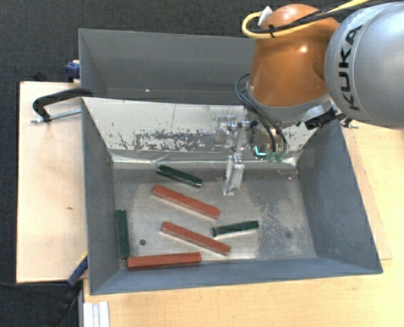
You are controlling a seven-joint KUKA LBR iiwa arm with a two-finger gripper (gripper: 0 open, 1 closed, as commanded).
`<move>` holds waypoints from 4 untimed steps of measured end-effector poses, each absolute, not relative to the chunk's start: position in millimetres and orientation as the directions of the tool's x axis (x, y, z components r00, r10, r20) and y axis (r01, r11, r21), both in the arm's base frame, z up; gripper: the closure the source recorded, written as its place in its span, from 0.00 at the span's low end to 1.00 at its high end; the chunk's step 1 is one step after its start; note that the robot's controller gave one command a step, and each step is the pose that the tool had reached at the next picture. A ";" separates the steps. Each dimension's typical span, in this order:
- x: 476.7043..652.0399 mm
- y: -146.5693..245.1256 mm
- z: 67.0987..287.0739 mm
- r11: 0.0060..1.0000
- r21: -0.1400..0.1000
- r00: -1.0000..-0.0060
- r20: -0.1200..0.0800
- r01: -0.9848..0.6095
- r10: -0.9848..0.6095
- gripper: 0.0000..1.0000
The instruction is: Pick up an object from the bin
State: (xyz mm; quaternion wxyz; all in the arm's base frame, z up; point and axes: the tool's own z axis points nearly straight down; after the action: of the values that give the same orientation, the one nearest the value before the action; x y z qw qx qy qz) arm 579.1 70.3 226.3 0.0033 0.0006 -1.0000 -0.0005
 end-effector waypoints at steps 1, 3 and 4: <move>580.6 70.0 230.9 1.000 0.002 -1.000 -0.002 0.000 0.000 0.00; 540.7 59.8 80.2 0.996 0.001 -0.996 0.003 -0.088 -0.088 0.00; 563.1 62.1 73.3 0.990 0.003 -0.990 0.002 0.140 0.140 1.00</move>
Offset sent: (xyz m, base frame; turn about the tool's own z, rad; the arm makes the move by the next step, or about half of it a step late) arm -0.0026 0.0034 -0.1095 -0.0684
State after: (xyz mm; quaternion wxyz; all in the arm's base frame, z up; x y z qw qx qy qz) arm 563.1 62.1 73.3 0.0010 -0.0703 -0.9975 -0.0018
